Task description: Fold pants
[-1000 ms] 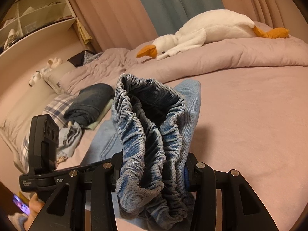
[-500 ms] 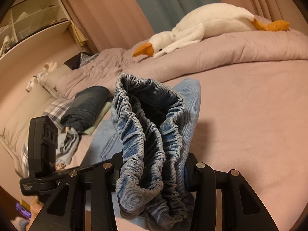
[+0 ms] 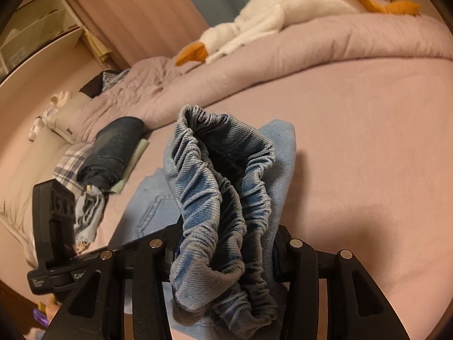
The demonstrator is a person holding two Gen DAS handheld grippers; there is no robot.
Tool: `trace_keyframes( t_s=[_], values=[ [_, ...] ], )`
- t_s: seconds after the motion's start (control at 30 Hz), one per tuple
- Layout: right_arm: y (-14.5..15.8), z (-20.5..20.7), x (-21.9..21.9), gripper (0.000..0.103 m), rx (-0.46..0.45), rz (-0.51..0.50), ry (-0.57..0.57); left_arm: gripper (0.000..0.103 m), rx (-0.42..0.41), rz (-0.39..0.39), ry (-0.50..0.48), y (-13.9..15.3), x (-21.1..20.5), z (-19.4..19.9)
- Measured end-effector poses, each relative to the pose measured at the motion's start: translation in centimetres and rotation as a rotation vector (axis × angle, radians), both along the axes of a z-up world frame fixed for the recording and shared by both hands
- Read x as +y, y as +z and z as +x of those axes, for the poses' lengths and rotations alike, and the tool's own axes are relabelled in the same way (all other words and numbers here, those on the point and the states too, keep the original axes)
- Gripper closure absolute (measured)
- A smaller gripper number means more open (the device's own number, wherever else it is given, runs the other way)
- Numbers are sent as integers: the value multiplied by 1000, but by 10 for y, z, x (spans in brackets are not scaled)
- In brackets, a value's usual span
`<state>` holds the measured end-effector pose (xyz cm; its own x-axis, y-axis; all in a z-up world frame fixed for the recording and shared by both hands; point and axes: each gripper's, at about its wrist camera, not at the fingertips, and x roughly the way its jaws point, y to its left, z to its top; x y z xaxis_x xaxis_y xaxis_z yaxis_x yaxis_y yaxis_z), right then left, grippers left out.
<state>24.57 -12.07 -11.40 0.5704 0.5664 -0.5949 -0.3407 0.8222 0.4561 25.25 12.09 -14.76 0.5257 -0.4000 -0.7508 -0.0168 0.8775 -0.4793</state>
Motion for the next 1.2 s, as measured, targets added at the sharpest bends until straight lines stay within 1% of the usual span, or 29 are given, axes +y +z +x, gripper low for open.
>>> trace_keyframes(
  t_s=[0.1,0.2,0.33,0.43,0.57,0.7,0.8,0.87,0.97,1.03,1.13,1.2],
  values=[
    [-10,6,-7,53,48,7,-8,50,19,-14,-3,-4,3,3],
    [-22,11,-15,47,96,8,-21,49,23,-40,-1,-7,7,4],
    [-31,16,-25,45,137,76,-26,48,15,-38,-9,-8,6,4],
    [-30,16,-23,45,134,72,-23,48,16,-38,-3,-7,7,3],
    [-29,15,-21,45,139,67,-28,47,11,-15,7,-4,9,-2],
    [-26,9,-22,44,133,56,-37,44,-1,33,18,-1,15,-16],
    [-25,5,-26,44,130,48,-40,43,0,40,16,-3,21,-27],
    [-23,0,-27,43,121,27,-41,43,-4,50,16,-2,22,-33],
    [-19,-10,-30,43,102,-9,-38,43,-16,88,9,-2,20,-43],
    [-17,-17,-27,43,88,-71,-41,41,-26,119,4,-5,17,-47],
    [-17,-24,-21,42,64,-158,-47,41,-35,124,22,-6,16,-47],
    [-20,-25,-17,37,56,-195,-44,41,-36,136,27,-6,14,-47]
  ],
)
